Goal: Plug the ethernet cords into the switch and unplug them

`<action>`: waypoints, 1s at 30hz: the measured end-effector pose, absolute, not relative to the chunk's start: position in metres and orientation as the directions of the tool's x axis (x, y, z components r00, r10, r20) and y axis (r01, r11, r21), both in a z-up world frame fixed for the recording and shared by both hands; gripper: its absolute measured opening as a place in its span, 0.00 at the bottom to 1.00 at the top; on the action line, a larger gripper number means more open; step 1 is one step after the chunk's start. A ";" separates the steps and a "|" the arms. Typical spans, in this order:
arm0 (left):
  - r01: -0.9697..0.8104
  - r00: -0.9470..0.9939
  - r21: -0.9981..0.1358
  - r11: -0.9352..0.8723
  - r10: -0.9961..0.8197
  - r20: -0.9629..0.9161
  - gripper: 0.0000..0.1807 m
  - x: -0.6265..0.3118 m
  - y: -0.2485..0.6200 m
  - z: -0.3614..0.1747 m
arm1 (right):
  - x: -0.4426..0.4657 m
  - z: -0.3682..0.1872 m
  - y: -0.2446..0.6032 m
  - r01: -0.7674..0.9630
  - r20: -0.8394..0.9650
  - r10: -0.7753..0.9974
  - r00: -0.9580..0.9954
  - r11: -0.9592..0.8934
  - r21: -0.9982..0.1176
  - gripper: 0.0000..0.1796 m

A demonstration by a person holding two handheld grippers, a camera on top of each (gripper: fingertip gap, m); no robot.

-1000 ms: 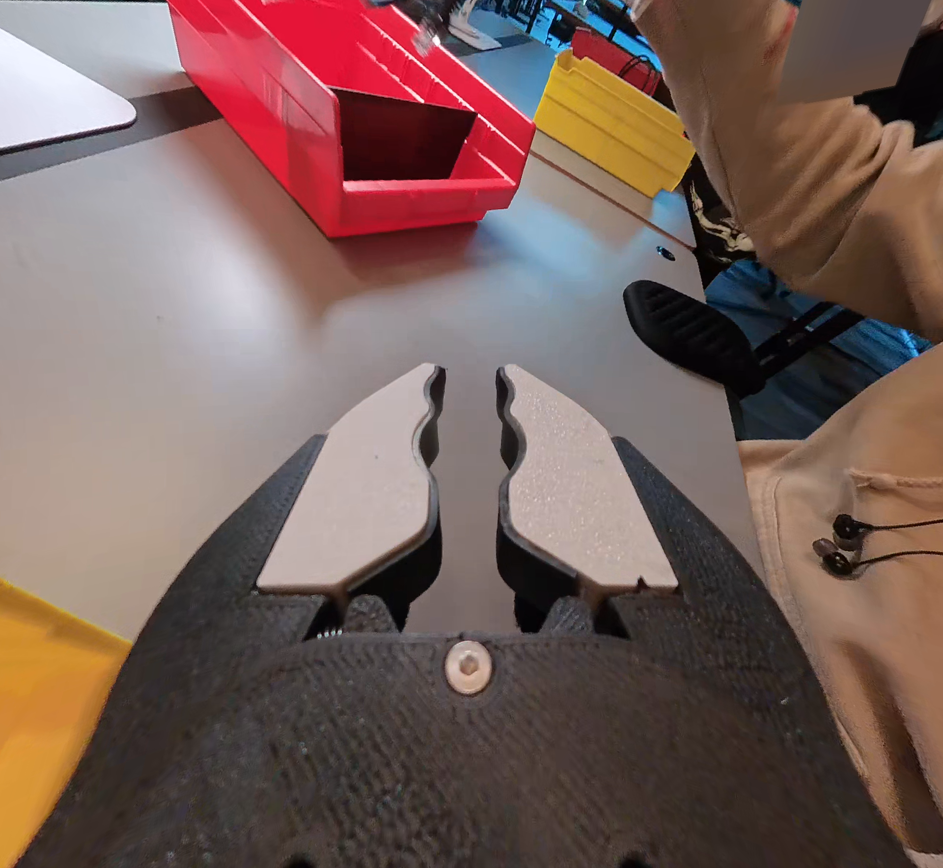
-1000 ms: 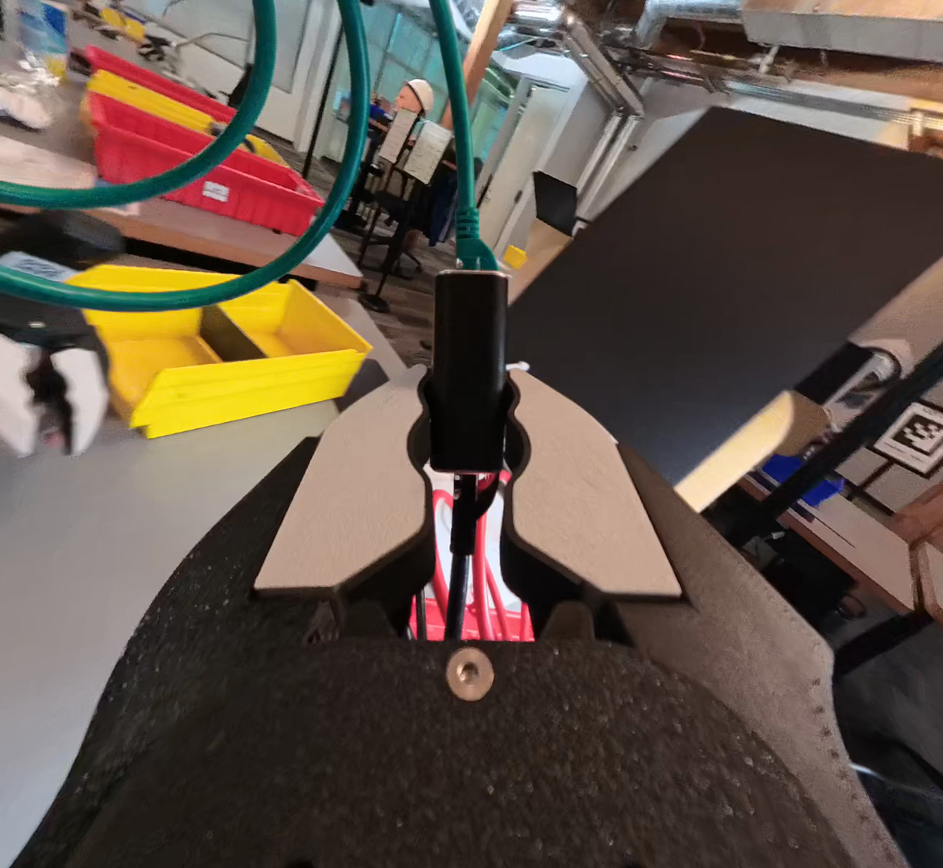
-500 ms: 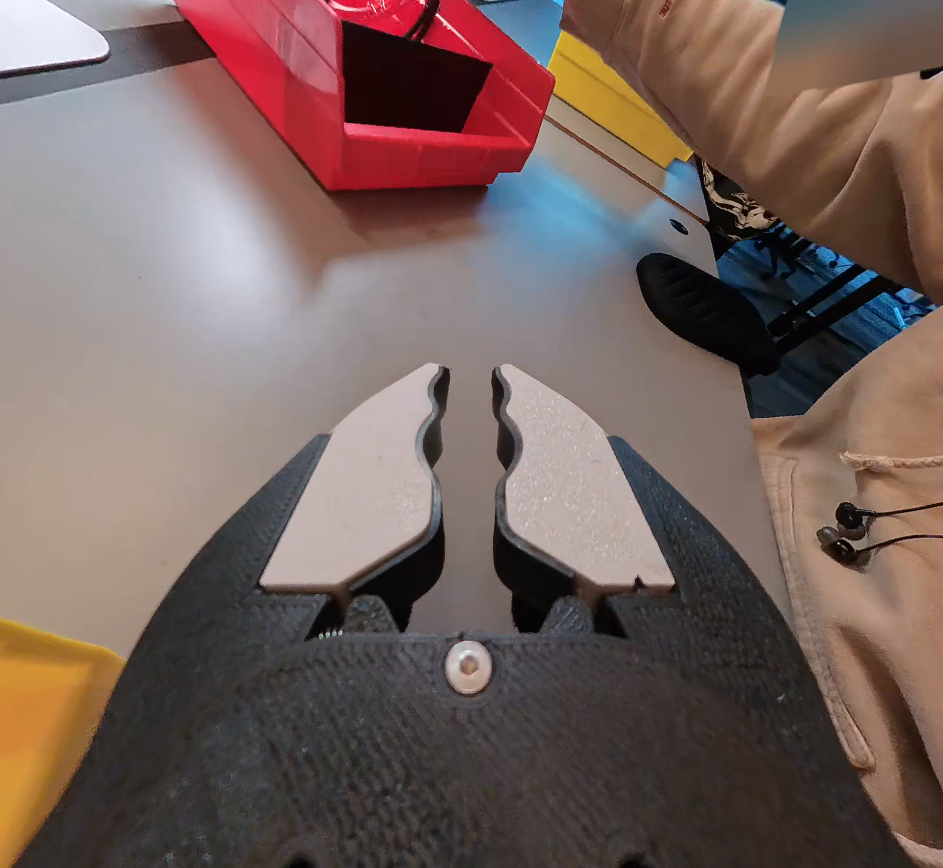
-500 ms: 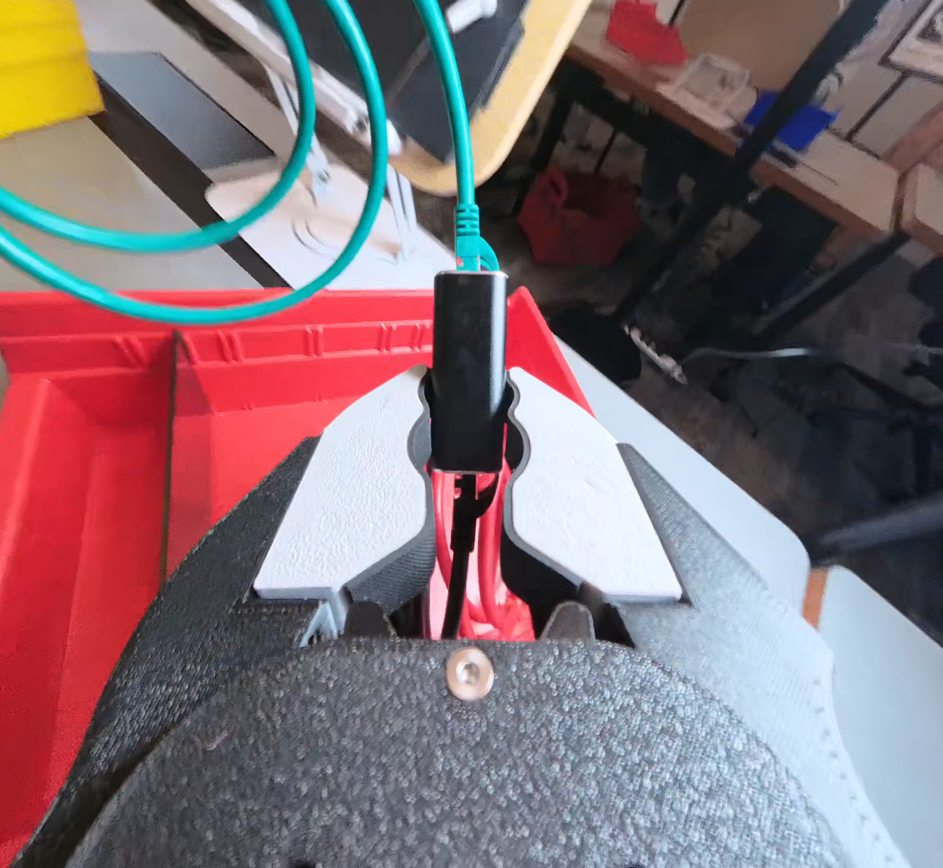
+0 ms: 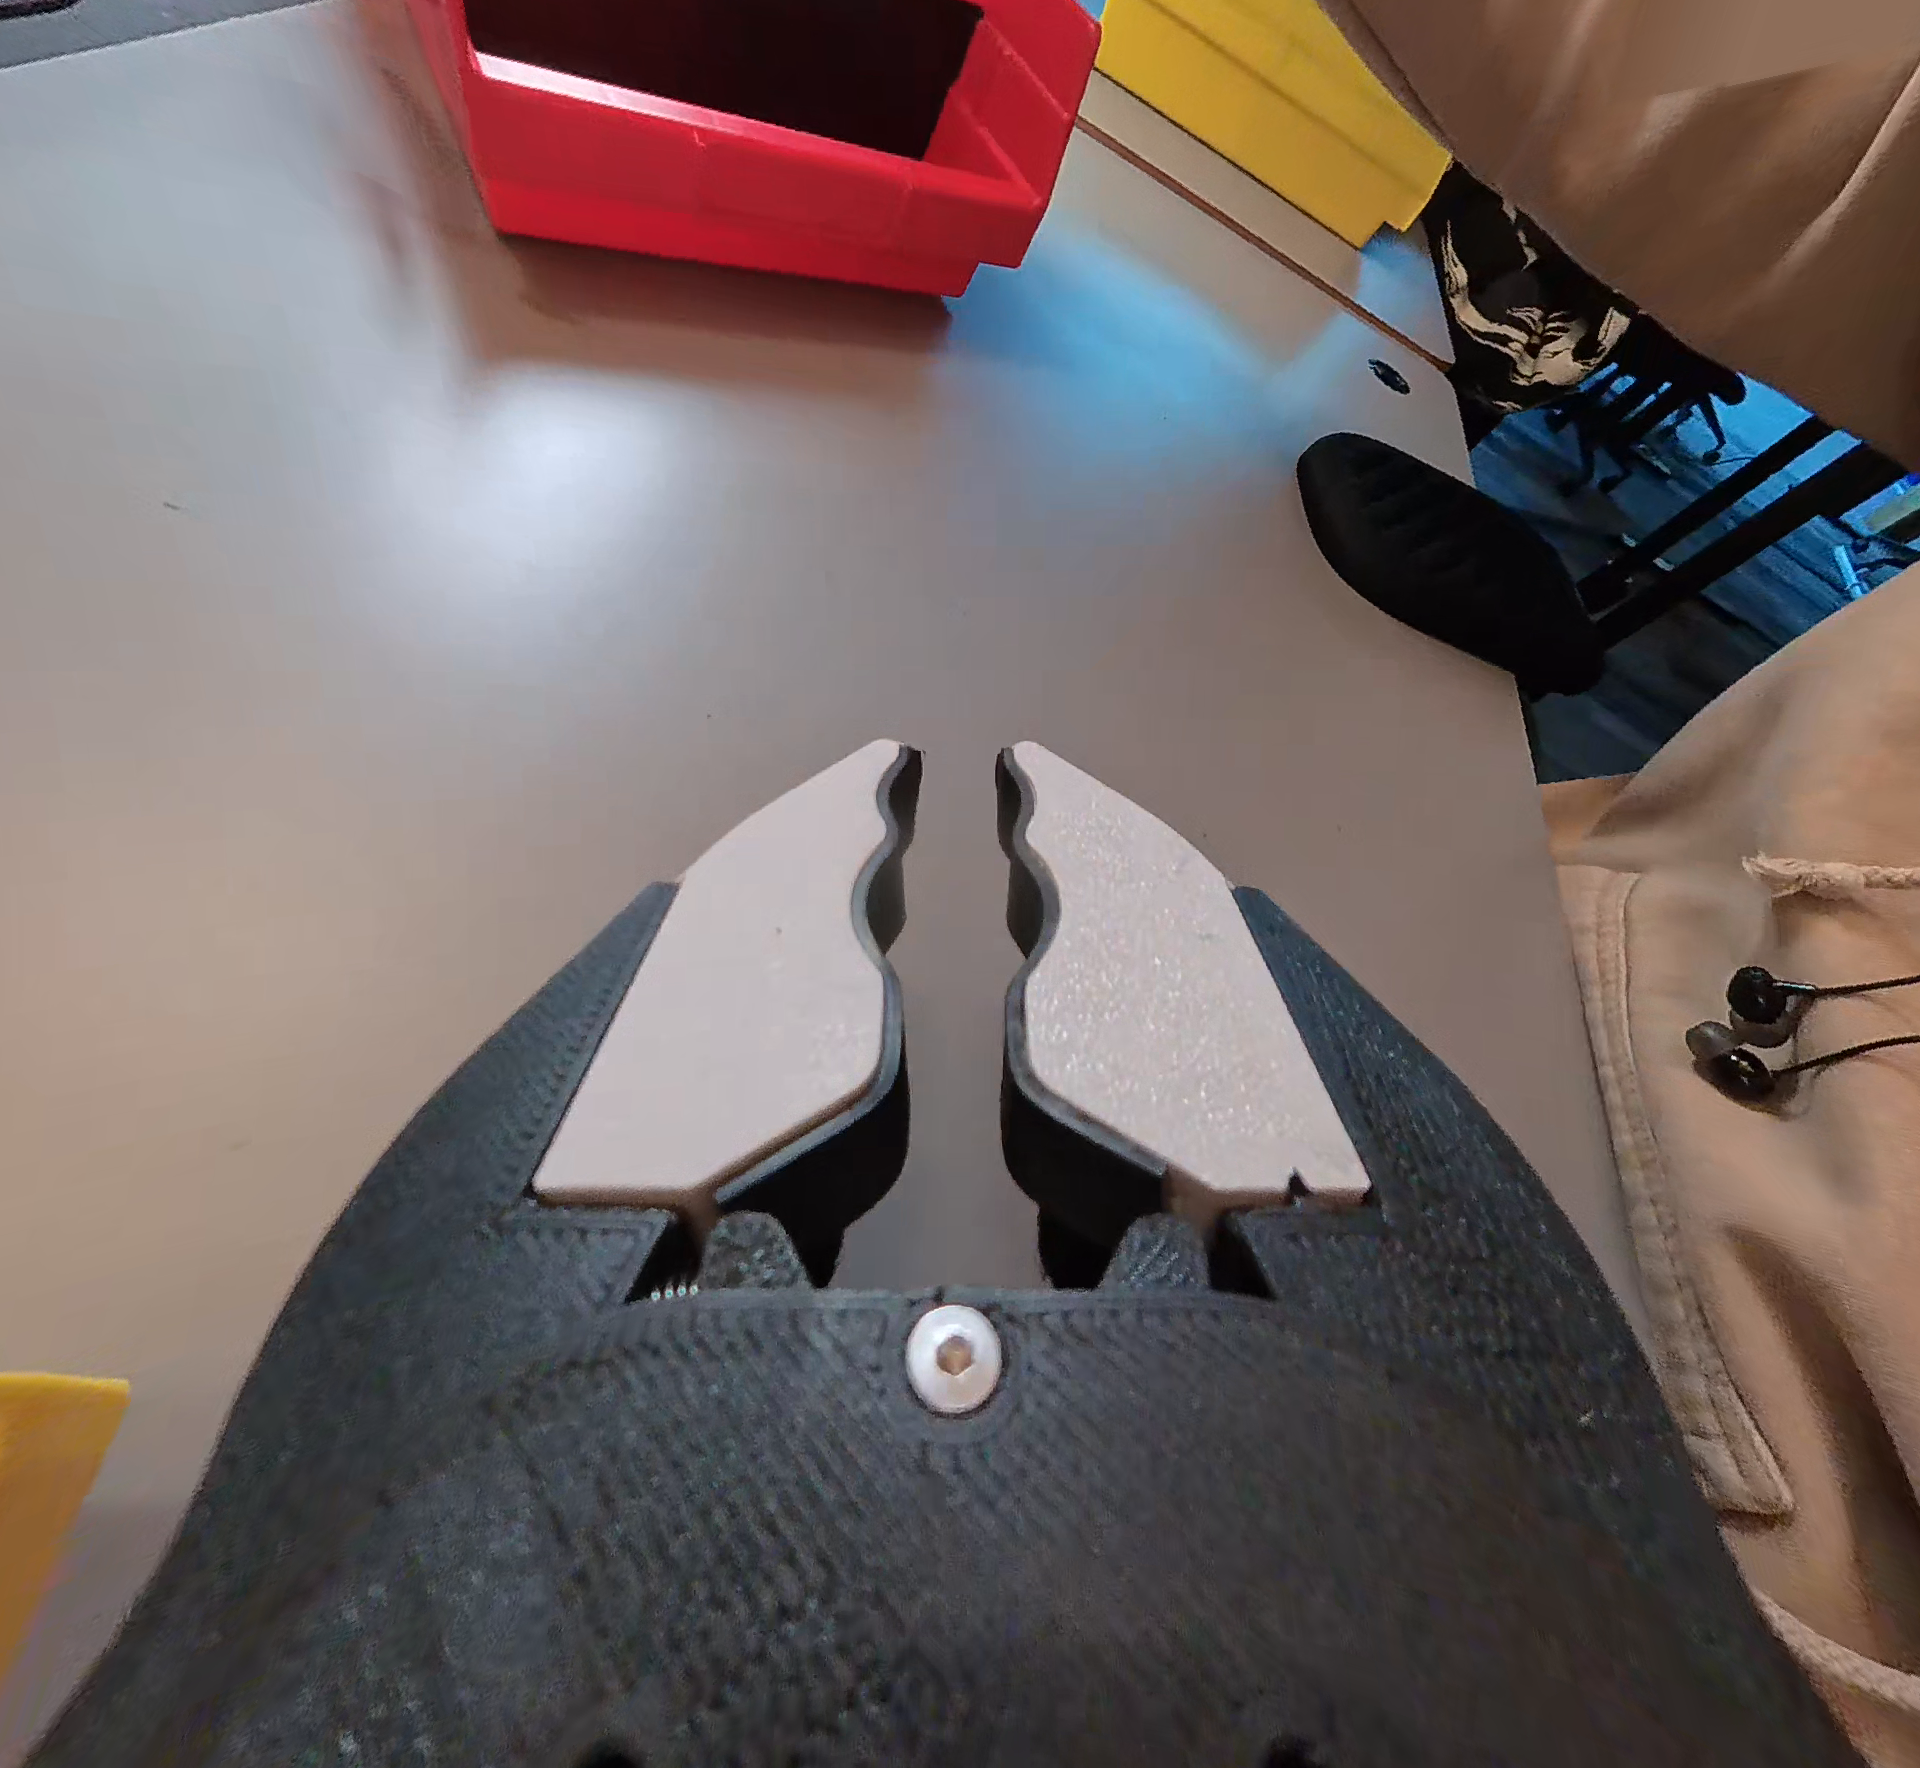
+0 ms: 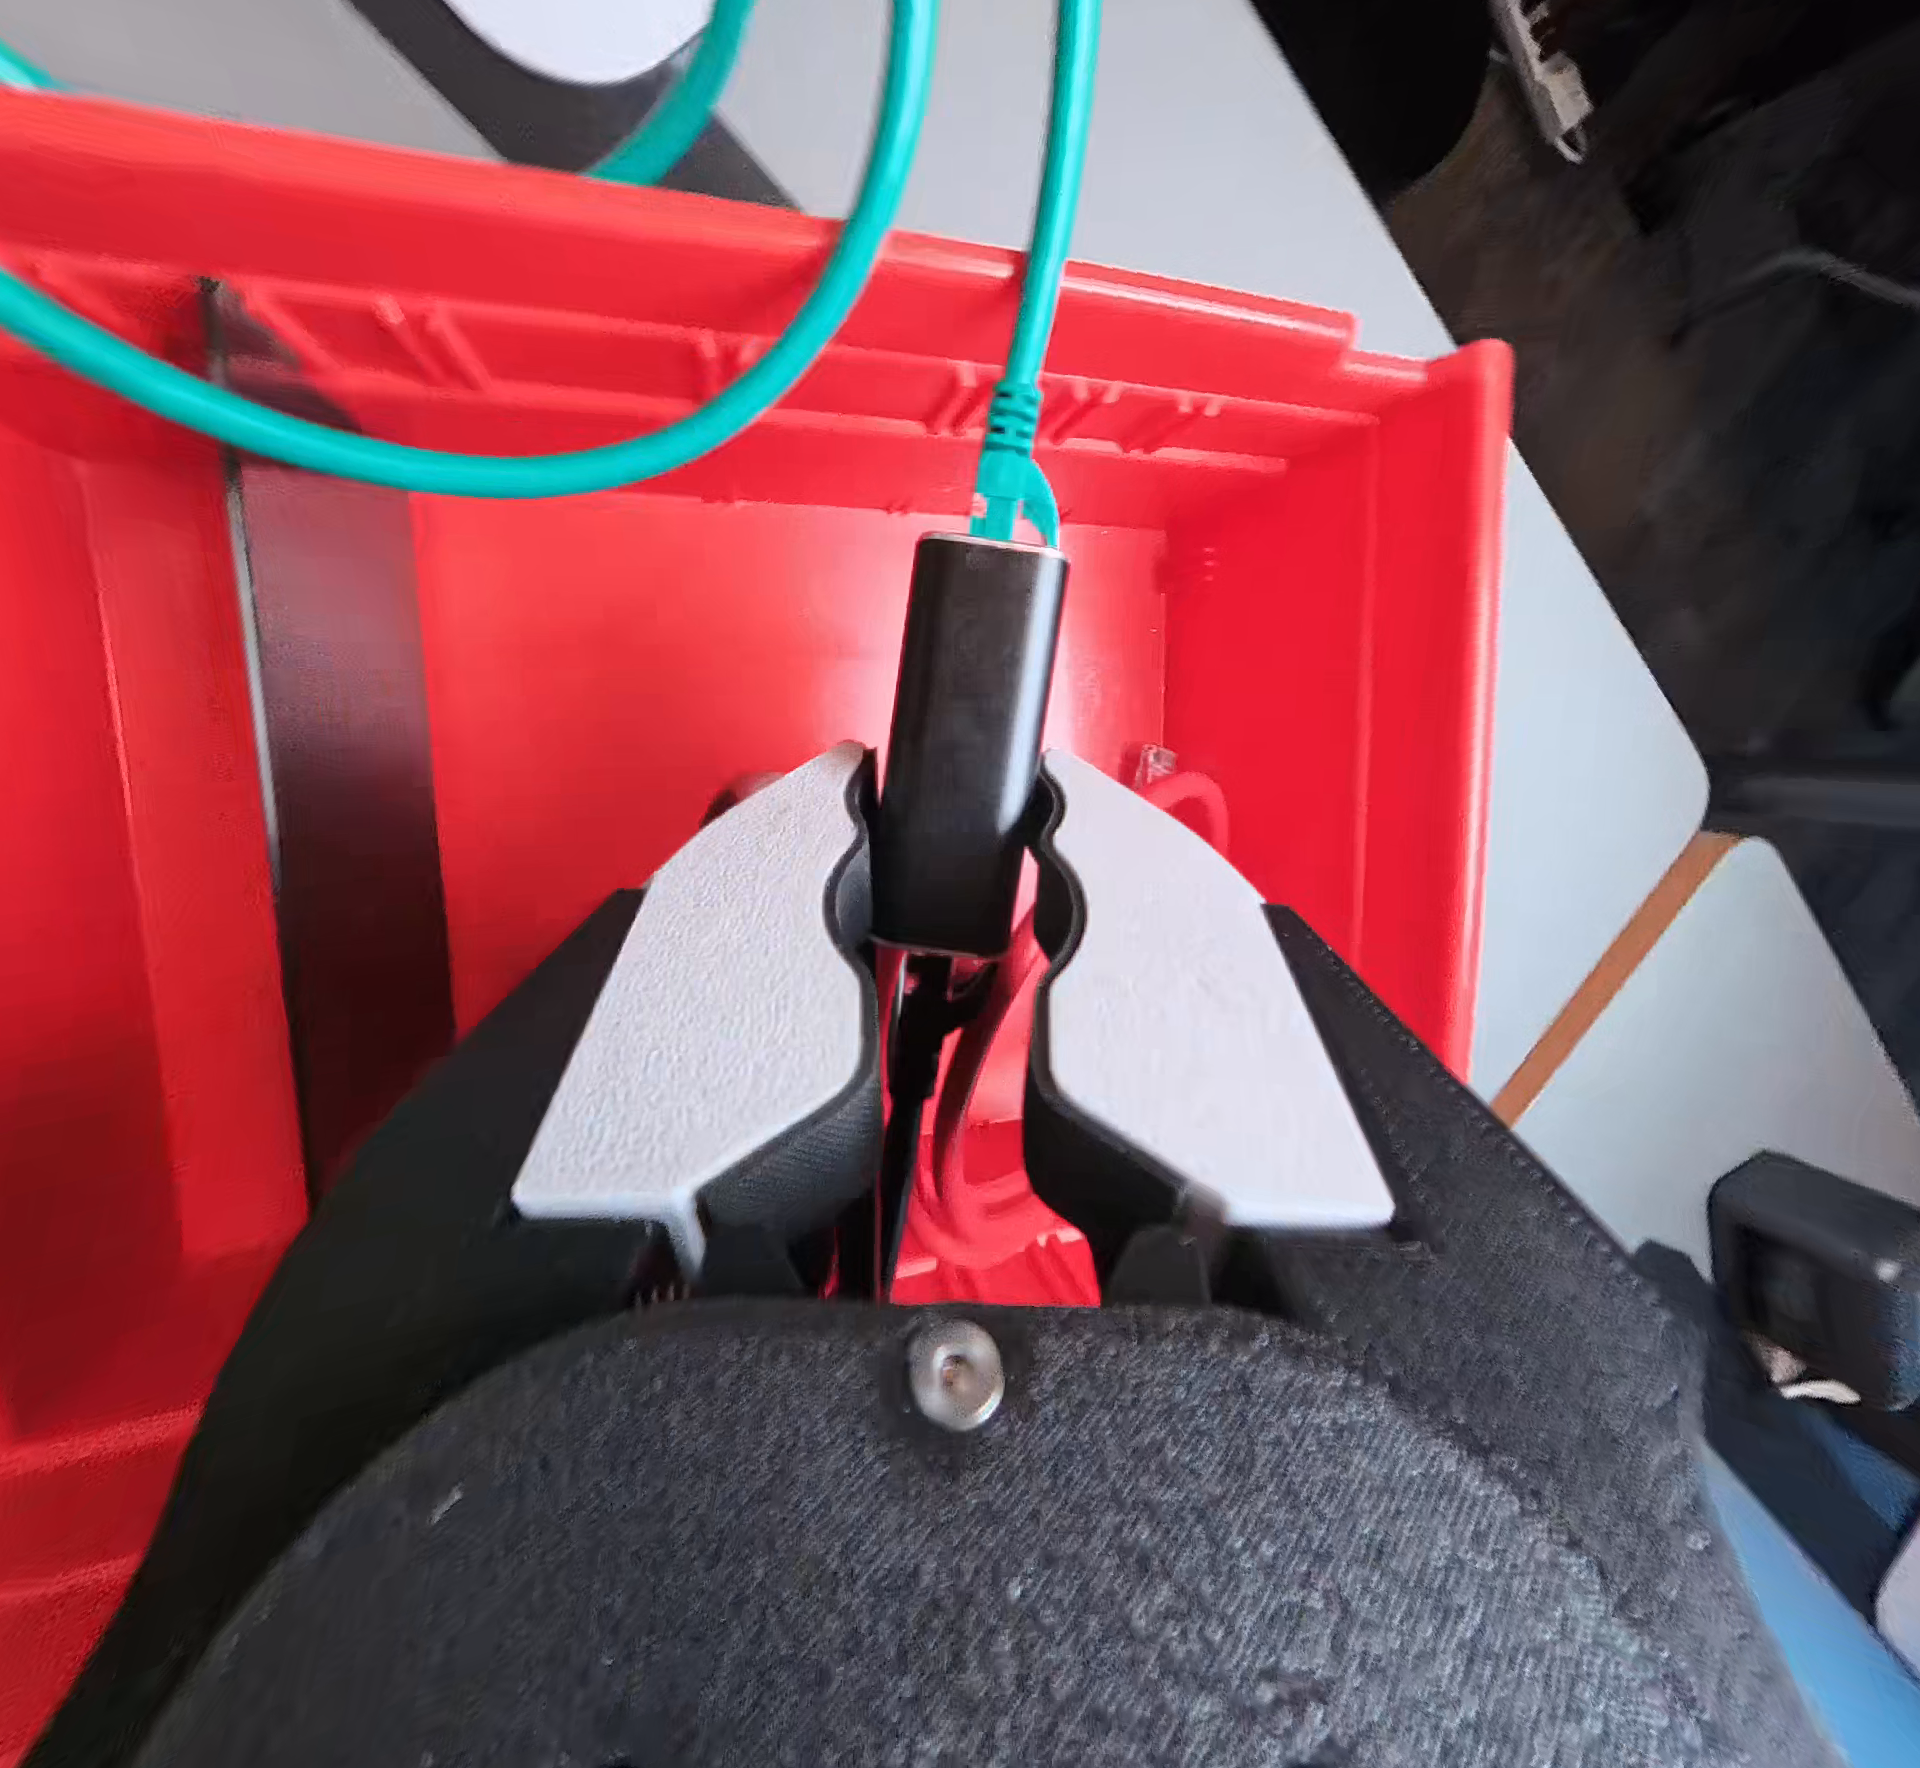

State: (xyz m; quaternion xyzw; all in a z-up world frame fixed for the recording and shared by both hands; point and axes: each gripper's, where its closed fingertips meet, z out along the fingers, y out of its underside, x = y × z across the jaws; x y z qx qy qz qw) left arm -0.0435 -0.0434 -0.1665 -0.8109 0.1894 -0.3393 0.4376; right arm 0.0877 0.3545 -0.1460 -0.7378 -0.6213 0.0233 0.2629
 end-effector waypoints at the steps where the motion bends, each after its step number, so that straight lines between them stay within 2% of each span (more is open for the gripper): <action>1: -0.015 0.698 -0.838 -0.546 -0.606 0.382 0.08 -0.043 -0.044 -0.167 | 0.087 -0.147 0.349 0.915 0.291 0.937 0.192 -0.063 -0.399 0.16; 4: -0.027 0.693 -0.835 -0.549 -0.612 0.380 0.08 -0.041 -0.045 -0.169 | 0.089 -0.147 0.339 0.931 0.302 0.944 0.136 -0.018 -0.364 0.20; 5: -0.031 0.692 -0.835 -0.549 -0.615 0.378 0.08 -0.041 -0.045 -0.169 | 0.090 -0.146 0.335 0.932 0.294 0.947 0.133 -0.018 -0.363 0.25; 8: -0.037 0.695 -0.840 -0.541 -0.618 0.367 0.08 -0.040 -0.046 -0.168 | 0.081 -0.127 0.321 0.885 0.274 0.947 0.165 -0.019 -0.466 0.33; 11: -0.035 0.733 -0.867 -0.498 -0.602 0.316 0.08 -0.049 -0.041 -0.160 | 0.066 -0.090 0.293 0.803 0.309 0.934 0.178 0.043 -0.595 0.33; 13: -0.029 0.775 -0.886 -0.463 -0.570 0.272 0.09 -0.060 -0.038 -0.150 | 0.056 -0.081 0.256 0.787 0.334 0.936 0.110 0.123 -0.604 0.33; 15: -0.031 0.817 -0.906 -0.423 -0.533 0.221 0.11 -0.073 -0.036 -0.137 | 0.048 -0.093 0.215 0.815 0.317 0.948 0.020 0.168 -0.554 0.32; 19: -0.123 0.907 -0.923 -0.364 -0.418 0.044 0.17 -0.113 -0.040 -0.109 | 0.043 -0.159 0.174 0.925 0.284 0.955 -0.089 0.185 -0.332 0.32; 21: -0.187 0.936 -0.901 -0.391 -0.349 -0.043 0.21 -0.139 -0.048 -0.102 | 0.044 -0.190 0.175 0.956 0.275 0.956 -0.098 0.168 -0.241 0.31; 24: -0.255 0.955 -0.826 -0.502 -0.264 -0.134 0.27 -0.181 -0.067 -0.108 | 0.039 -0.204 0.186 0.953 0.375 0.915 -0.147 0.233 -0.195 0.17; 27: -0.325 0.946 -0.703 -0.633 -0.220 -0.239 0.32 -0.224 -0.090 -0.132 | 0.048 -0.203 0.178 0.950 0.397 0.898 -0.190 0.270 -0.154 0.16; 30: -0.368 0.924 -0.524 -0.768 -0.241 -0.296 0.38 -0.256 -0.110 -0.172 | 0.058 -0.203 0.161 0.938 0.406 0.888 -0.218 0.306 -0.164 0.16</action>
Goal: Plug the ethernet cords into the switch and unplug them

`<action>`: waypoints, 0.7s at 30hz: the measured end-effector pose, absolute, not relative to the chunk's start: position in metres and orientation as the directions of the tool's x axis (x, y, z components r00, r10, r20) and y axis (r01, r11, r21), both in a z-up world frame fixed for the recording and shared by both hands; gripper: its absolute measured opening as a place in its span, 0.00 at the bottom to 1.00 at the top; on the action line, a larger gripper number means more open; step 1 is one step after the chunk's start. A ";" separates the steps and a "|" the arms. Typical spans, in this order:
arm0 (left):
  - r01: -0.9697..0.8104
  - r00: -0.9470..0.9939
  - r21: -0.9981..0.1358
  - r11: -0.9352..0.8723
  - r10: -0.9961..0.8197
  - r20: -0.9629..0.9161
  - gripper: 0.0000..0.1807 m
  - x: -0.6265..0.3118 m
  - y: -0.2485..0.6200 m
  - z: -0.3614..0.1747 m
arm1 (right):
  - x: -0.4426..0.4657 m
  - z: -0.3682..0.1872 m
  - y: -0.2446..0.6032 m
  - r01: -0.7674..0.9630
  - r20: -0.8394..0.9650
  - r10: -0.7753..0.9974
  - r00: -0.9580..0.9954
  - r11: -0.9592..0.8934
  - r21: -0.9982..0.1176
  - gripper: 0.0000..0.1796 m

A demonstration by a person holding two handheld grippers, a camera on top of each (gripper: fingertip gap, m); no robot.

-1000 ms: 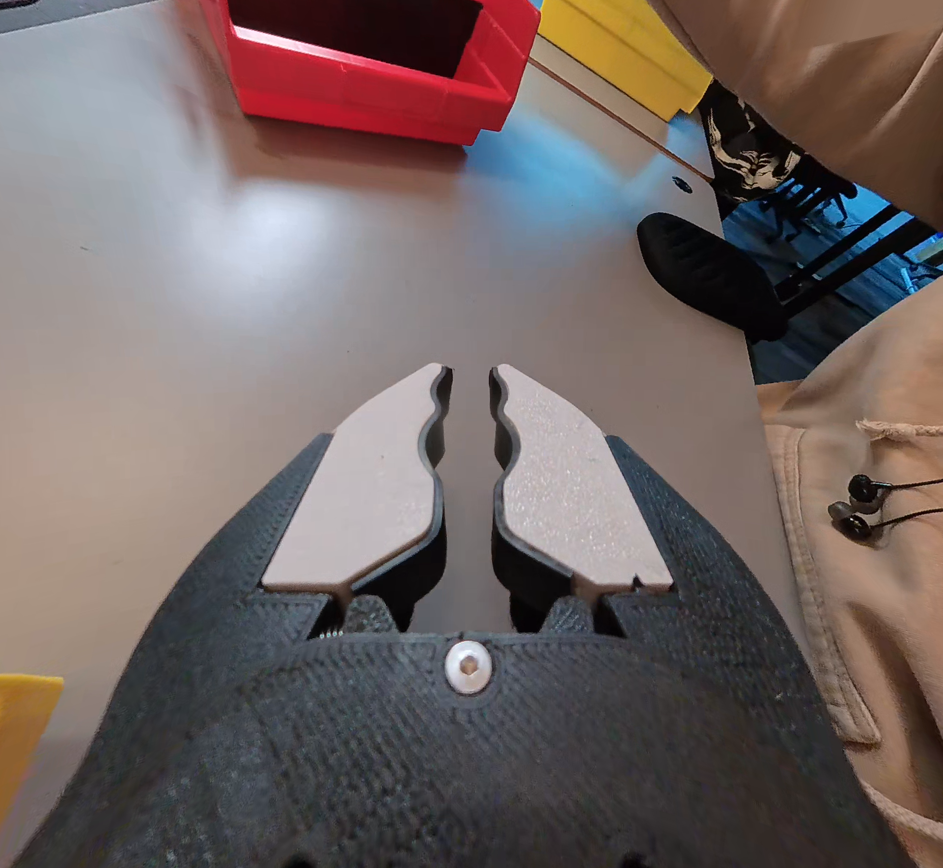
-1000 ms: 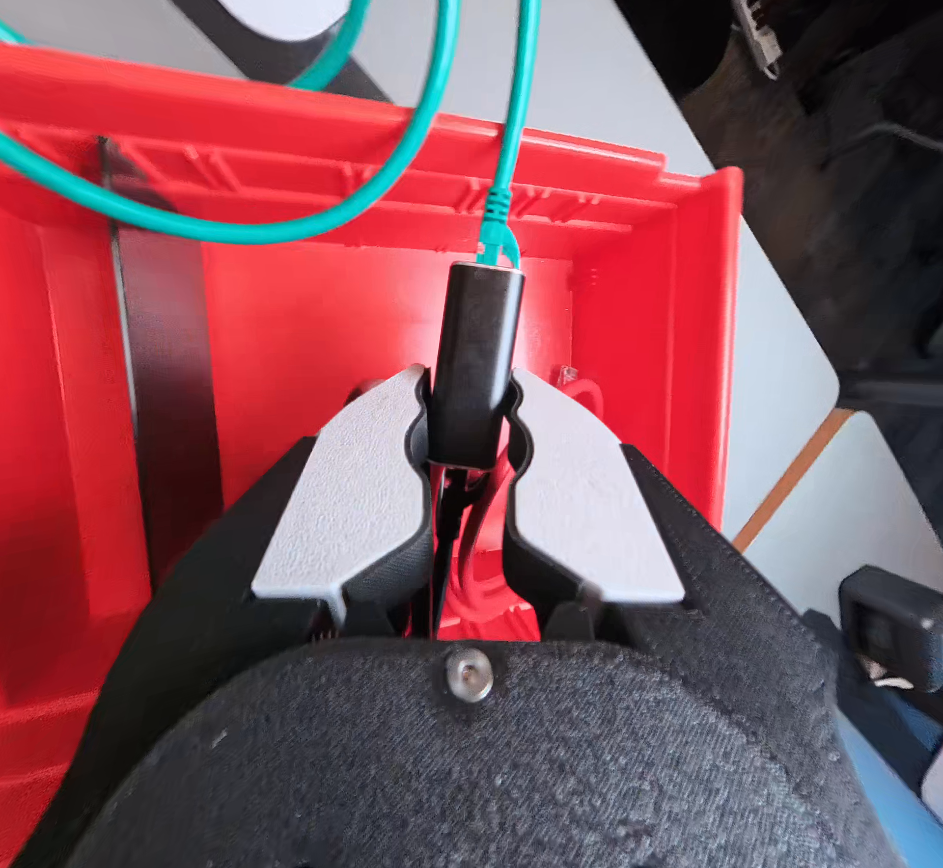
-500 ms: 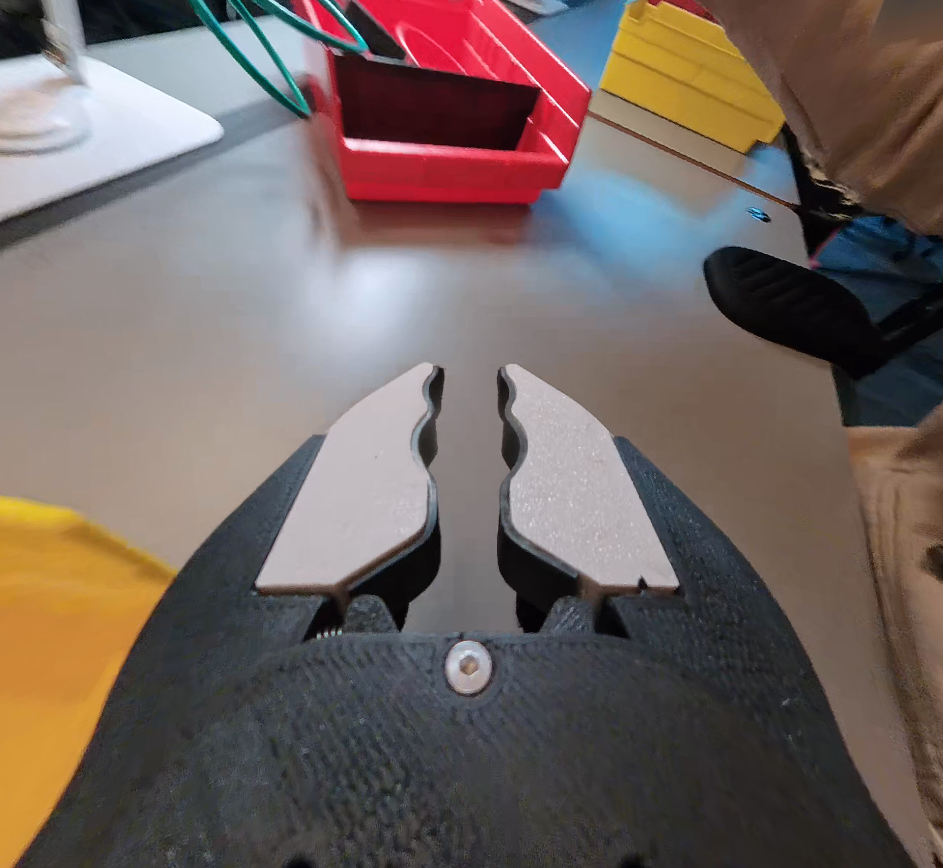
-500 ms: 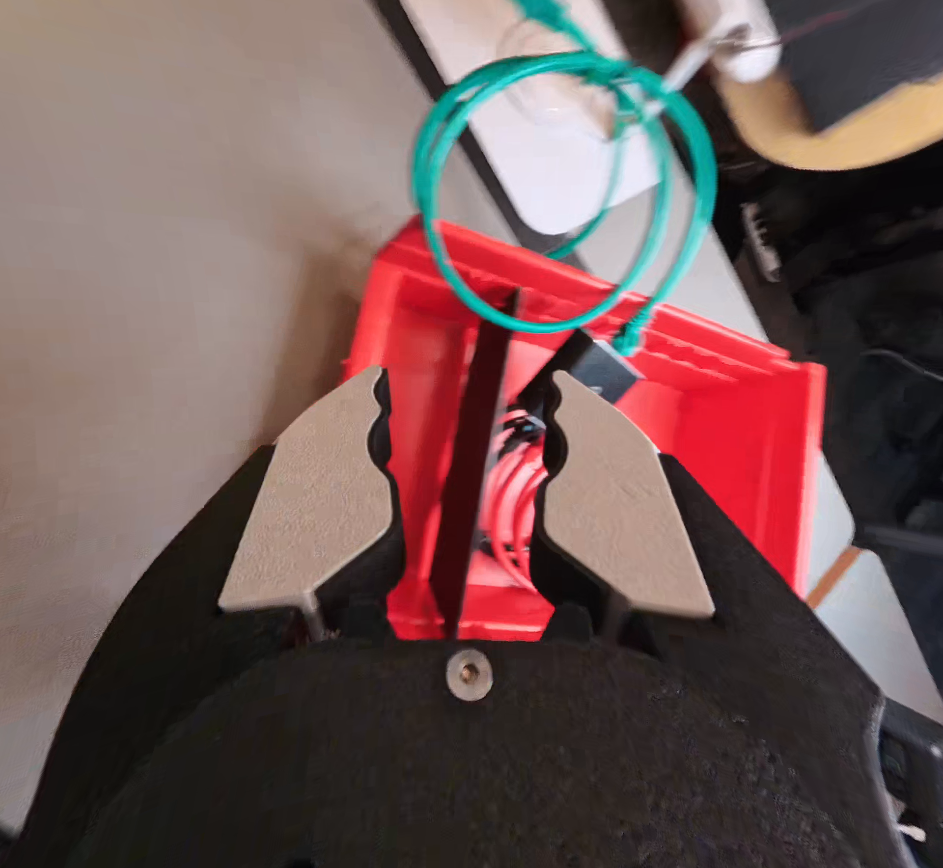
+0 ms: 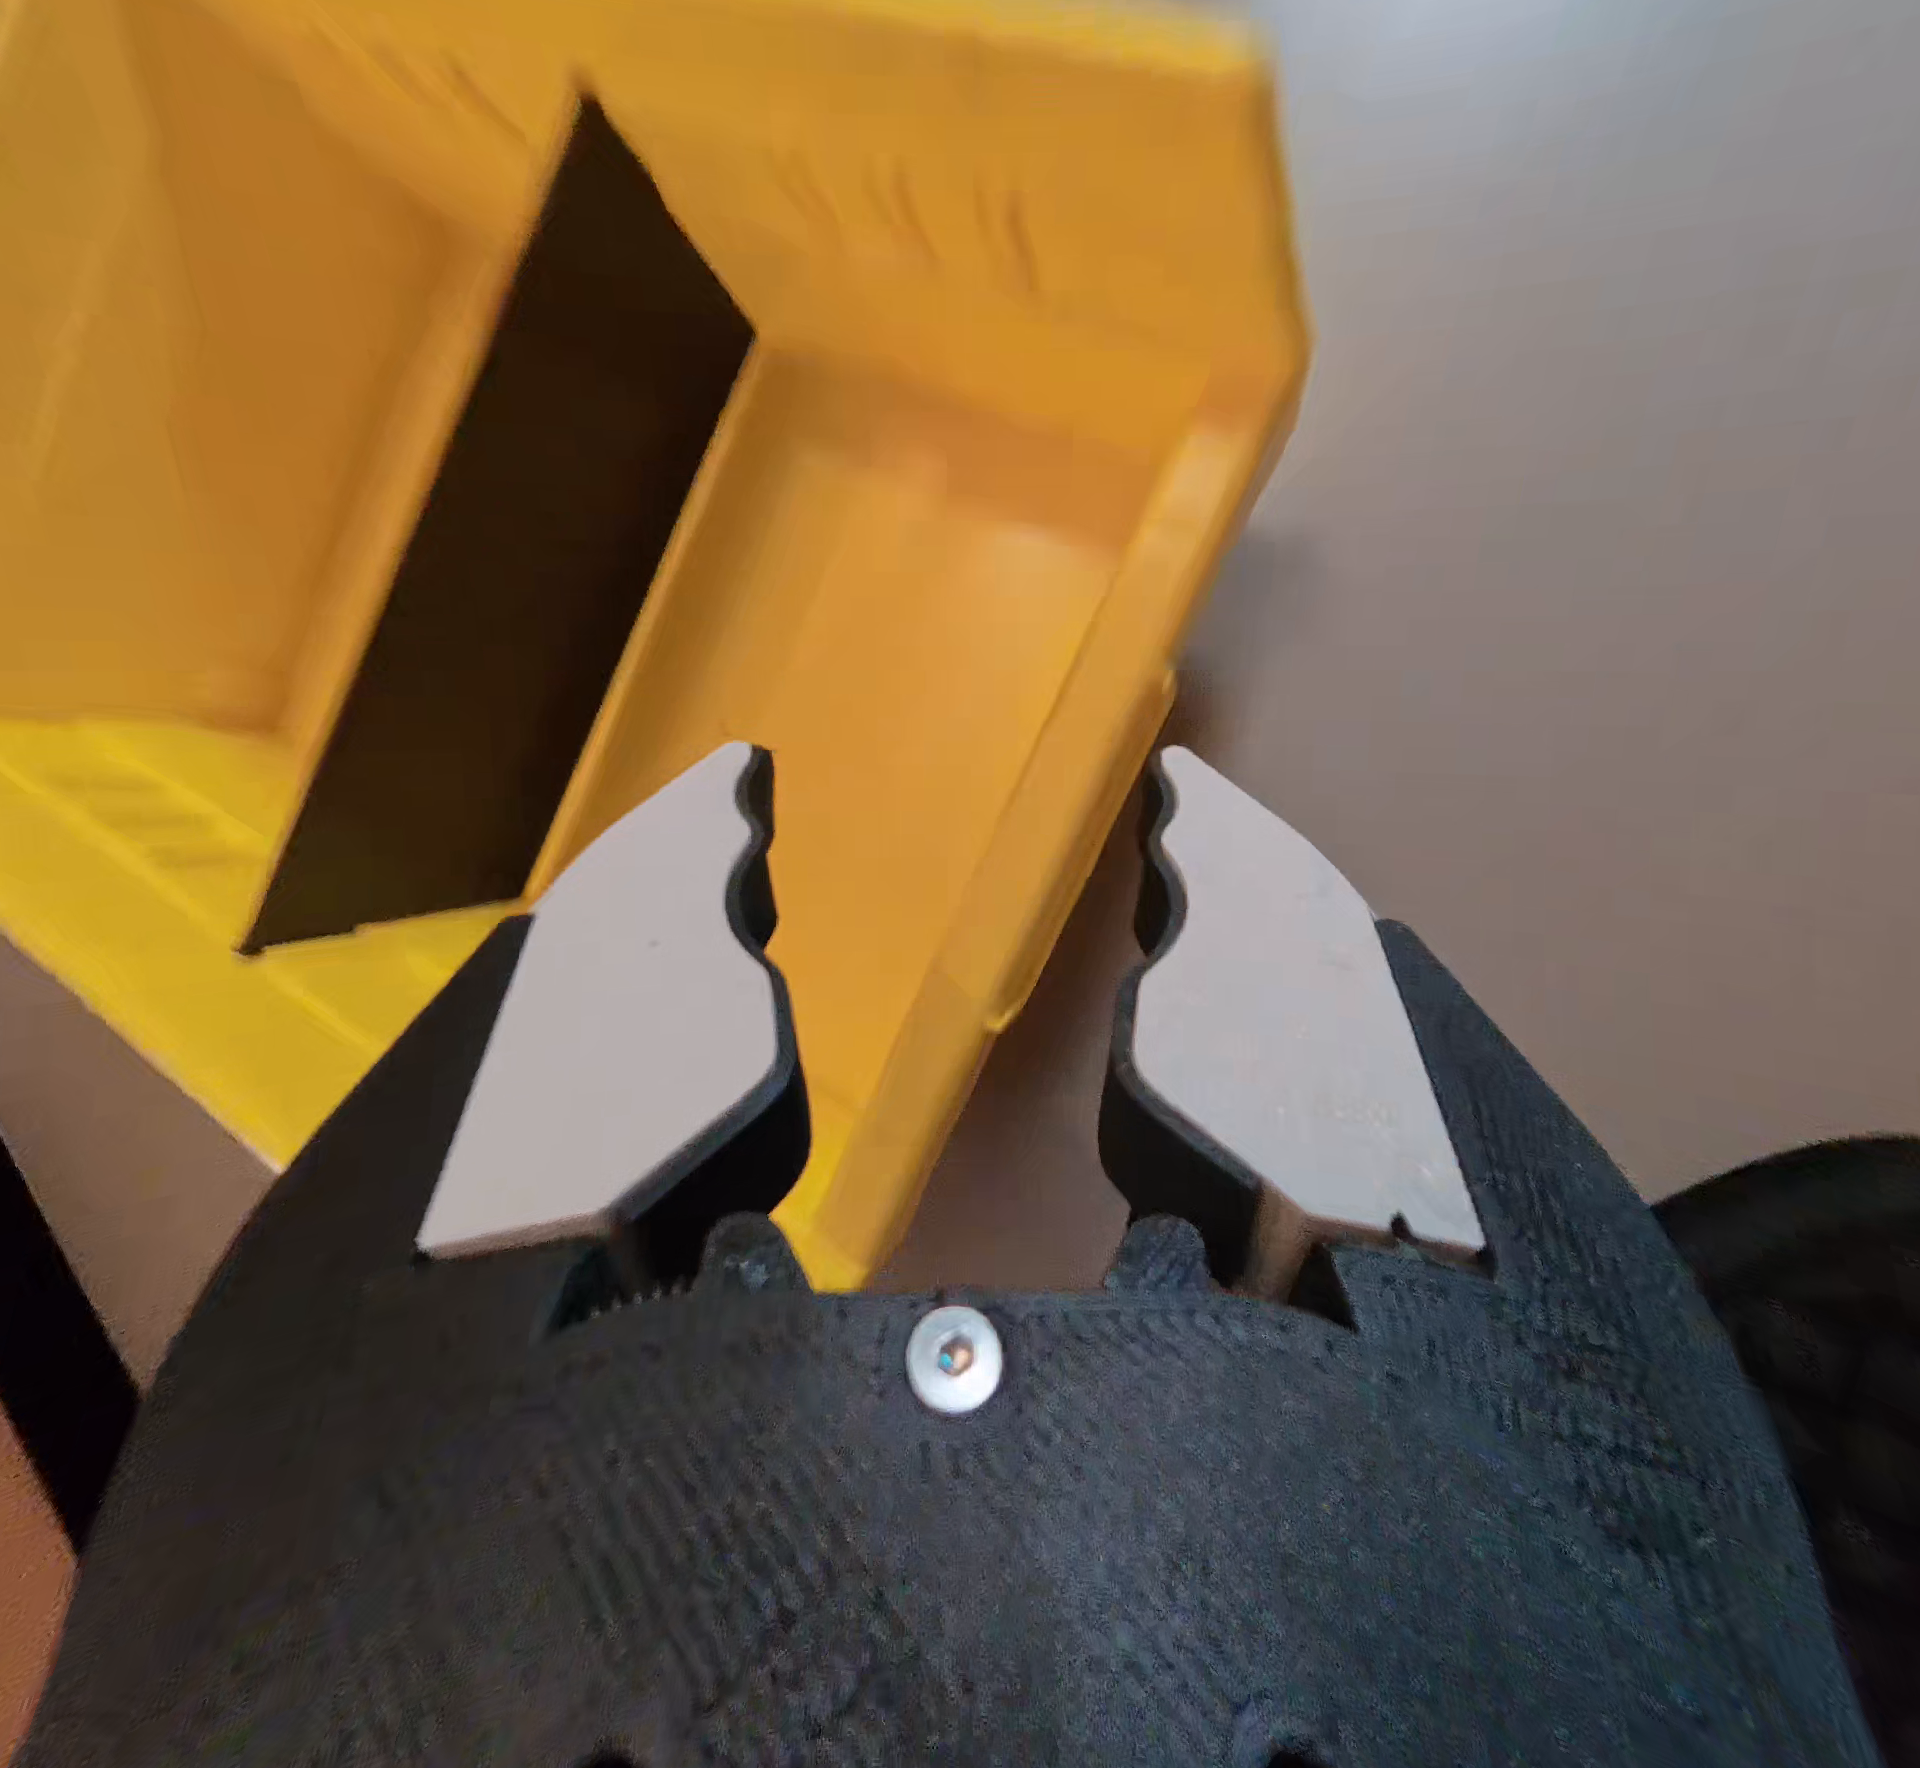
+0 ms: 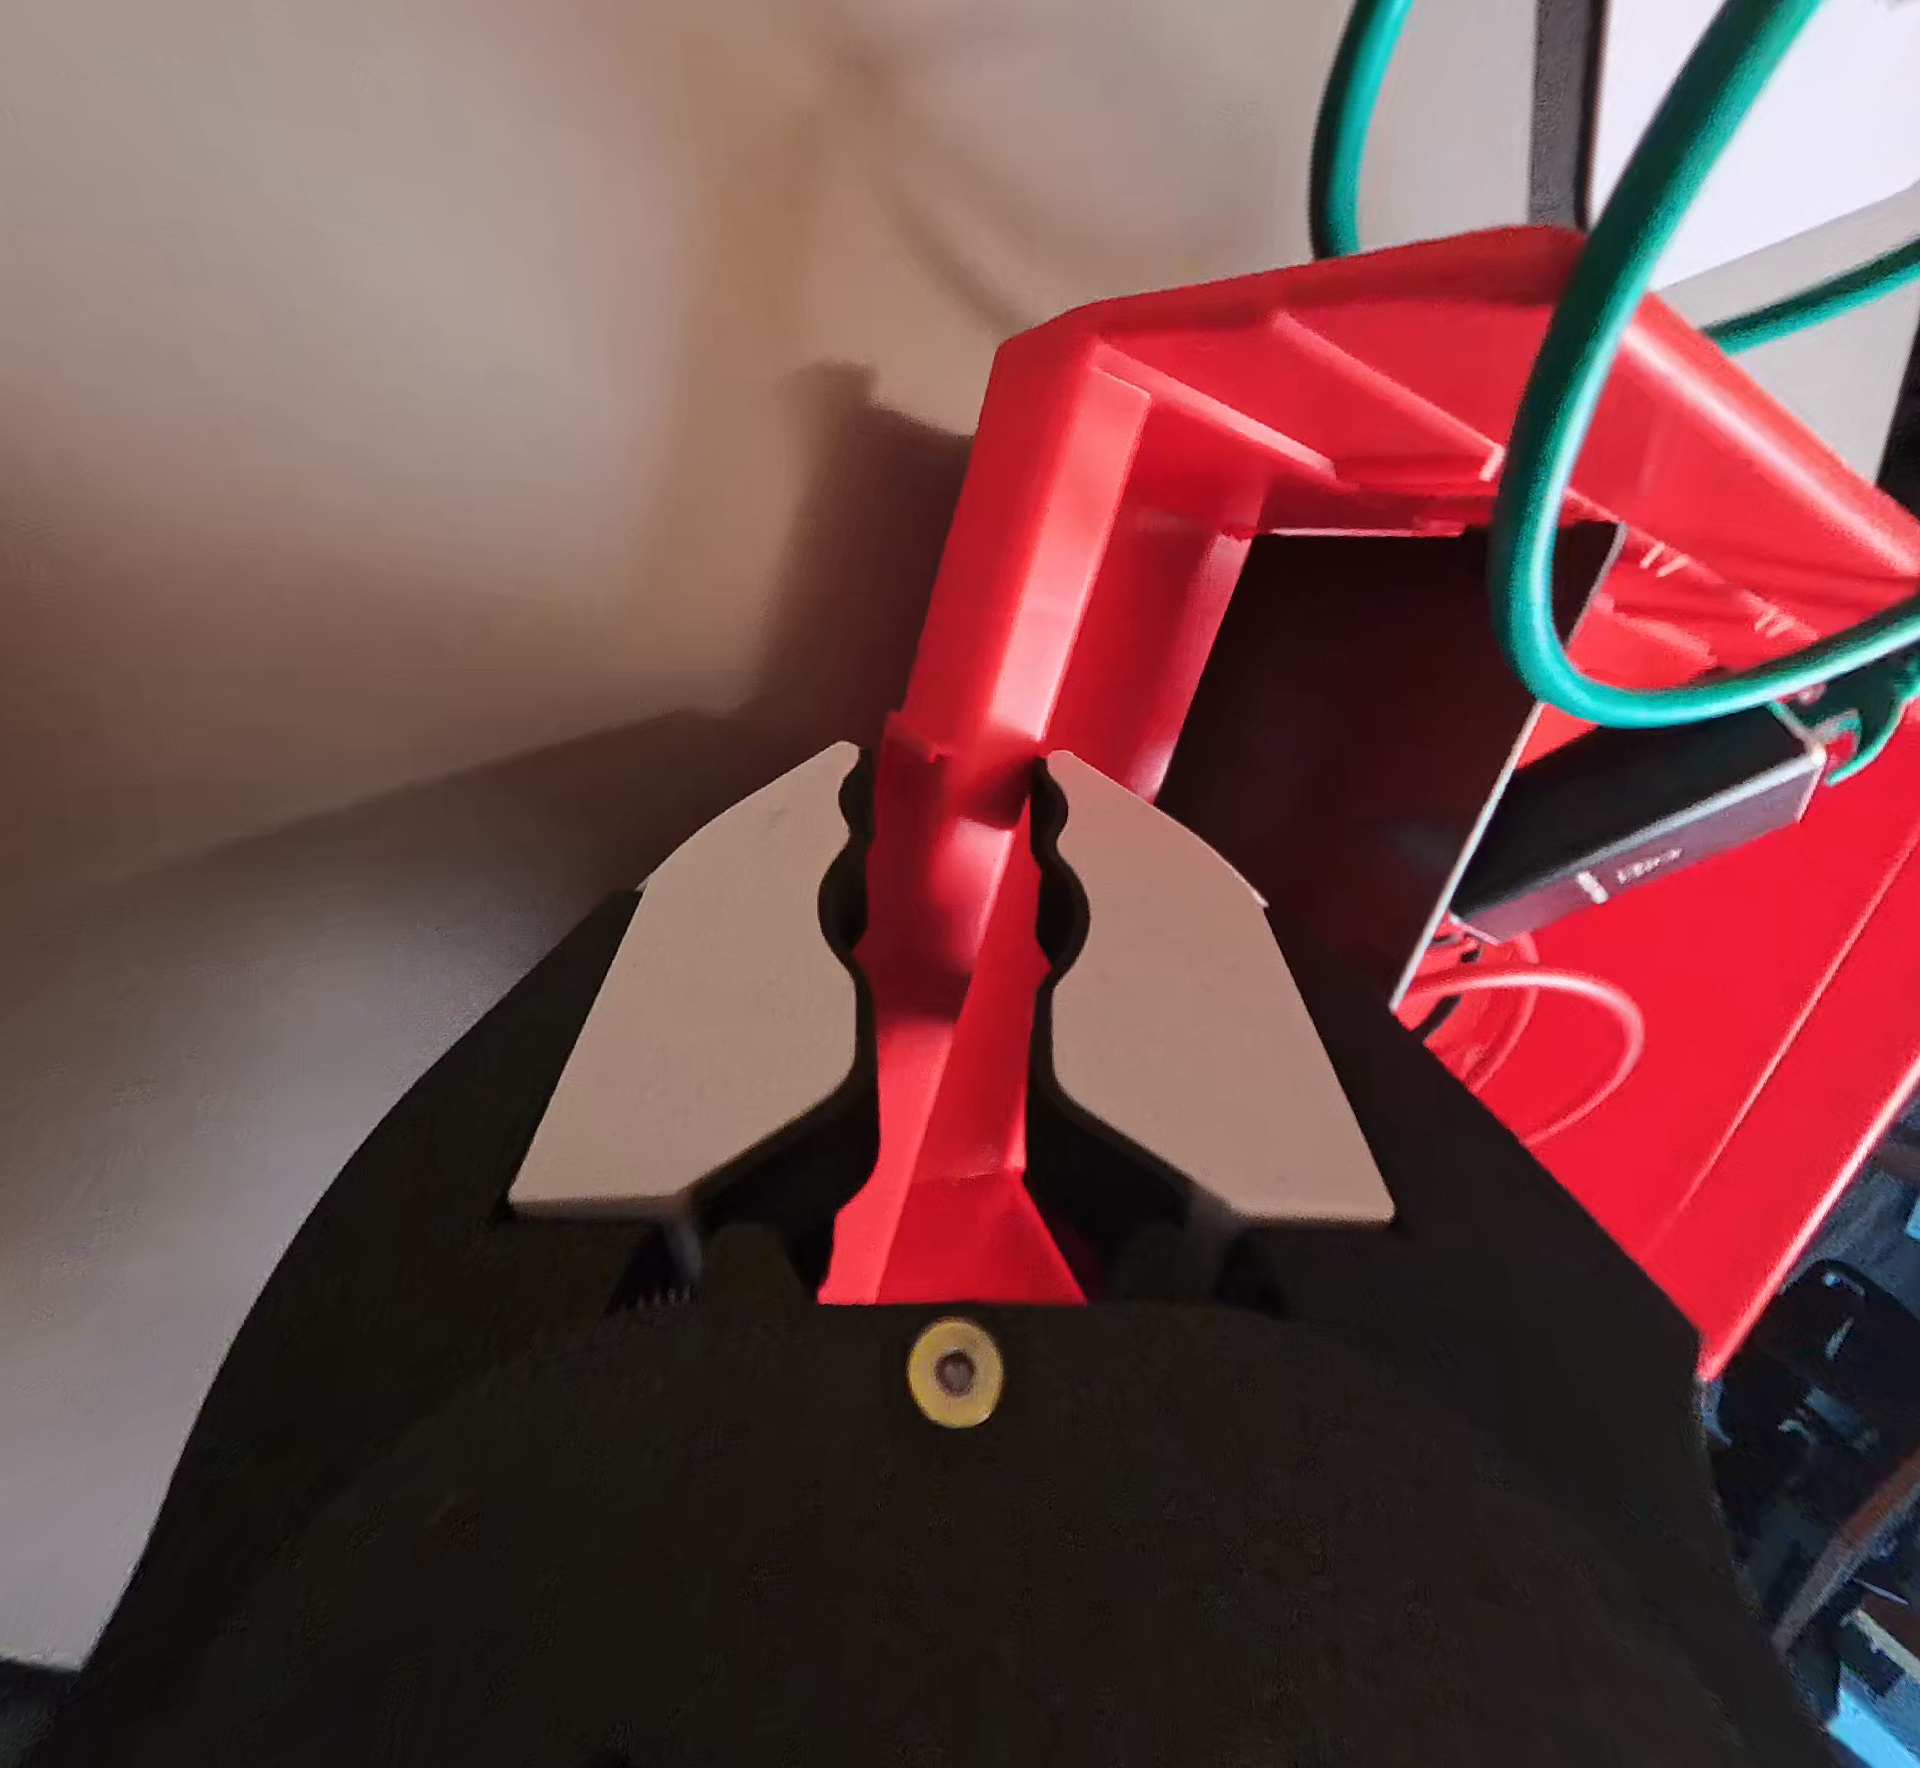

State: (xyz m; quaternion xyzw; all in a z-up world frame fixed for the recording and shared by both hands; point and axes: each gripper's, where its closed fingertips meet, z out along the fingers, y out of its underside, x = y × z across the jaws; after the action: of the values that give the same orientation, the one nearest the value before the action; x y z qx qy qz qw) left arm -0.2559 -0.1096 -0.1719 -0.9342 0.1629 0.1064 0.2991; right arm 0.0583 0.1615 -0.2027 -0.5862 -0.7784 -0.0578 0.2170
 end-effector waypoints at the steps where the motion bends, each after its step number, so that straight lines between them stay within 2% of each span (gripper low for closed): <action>1: -0.381 0.916 -0.469 -0.797 -0.257 -0.308 0.39 -0.262 -0.114 -0.185 | 0.062 -0.203 0.154 0.933 0.408 0.884 -0.226 0.317 -0.170 0.15; 4: -0.429 0.890 -0.373 -0.823 -0.313 -0.332 0.39 -0.268 -0.116 -0.212 | 0.072 -0.202 0.131 0.915 0.413 0.880 -0.237 0.345 -0.210 0.15; 8: -0.497 0.854 -0.342 -0.797 -0.381 -0.353 0.23 -0.258 -0.109 -0.221 | 0.084 -0.201 0.100 0.883 0.416 0.881 -0.223 0.364 -0.297 0.15; 14: -0.578 0.797 -0.353 -0.735 -0.417 -0.437 0.18 -0.237 -0.088 -0.223 | 0.106 -0.197 0.069 0.839 0.459 0.873 -0.165 0.369 -0.400 0.15; 16: -0.604 0.778 -0.355 -0.713 -0.433 -0.454 0.18 -0.225 -0.081 -0.222 | 0.111 -0.184 0.059 0.801 0.471 0.876 -0.107 0.357 -0.481 0.13; 21: -0.701 0.708 -0.364 -0.613 -0.540 -0.454 0.18 -0.174 -0.061 -0.222 | 0.140 -0.130 0.037 0.654 0.379 0.922 0.079 0.239 -0.717 0.16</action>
State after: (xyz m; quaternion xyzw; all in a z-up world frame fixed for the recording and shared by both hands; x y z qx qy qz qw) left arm -0.1742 -0.0606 -0.2223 -0.8851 0.3508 0.1514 0.2658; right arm 0.1398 0.0370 -0.1305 -0.5966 -0.6605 0.1562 0.4283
